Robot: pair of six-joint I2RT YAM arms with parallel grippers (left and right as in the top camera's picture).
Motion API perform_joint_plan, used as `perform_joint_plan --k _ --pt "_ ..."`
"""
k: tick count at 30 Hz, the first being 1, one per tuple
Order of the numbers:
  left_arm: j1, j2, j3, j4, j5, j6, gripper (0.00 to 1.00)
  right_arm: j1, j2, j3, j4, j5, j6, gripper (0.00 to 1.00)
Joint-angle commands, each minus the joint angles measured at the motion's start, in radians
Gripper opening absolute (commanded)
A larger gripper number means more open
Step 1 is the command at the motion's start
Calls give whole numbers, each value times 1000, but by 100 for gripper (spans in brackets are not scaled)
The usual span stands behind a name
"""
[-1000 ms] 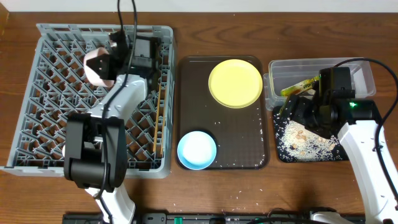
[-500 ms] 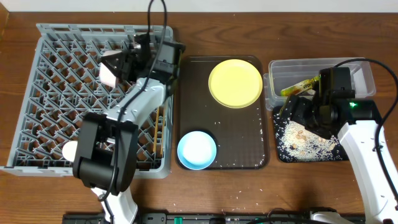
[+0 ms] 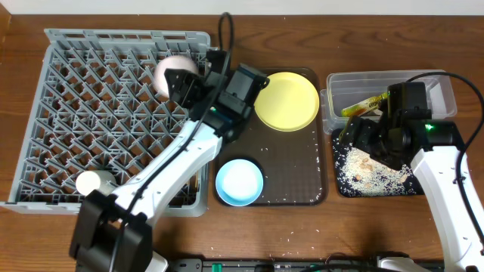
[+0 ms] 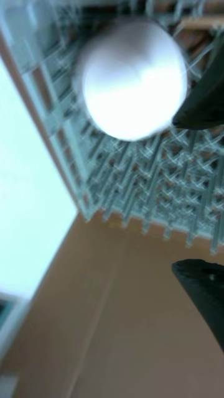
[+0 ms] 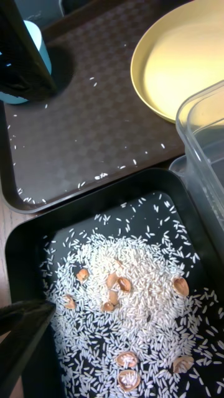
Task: Sort waste into correct bins and load items into the dishwasher
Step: 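Release the bowl and move the left gripper to the light-blue bowl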
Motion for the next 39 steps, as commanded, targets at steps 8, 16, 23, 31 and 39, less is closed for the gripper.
perform_joint_plan --k 8,16,23,31,39 --pt "51 -63 -3 -193 297 -219 66 7 -13 2 -5 -7 -31 99" --pt "45 -220 -3 -359 893 -232 63 7 -13 2 -8 -6 -31 99" --pt "0 -238 -18 -499 1214 -328 54 7 -13 2 -5 -6 -31 99" --pt "-142 -99 -105 -515 1023 -482 50 7 -13 2 -1 -7 -30 99" --pt "-212 86 -115 -515 867 -588 49 7 -13 2 0 -8 -29 99"
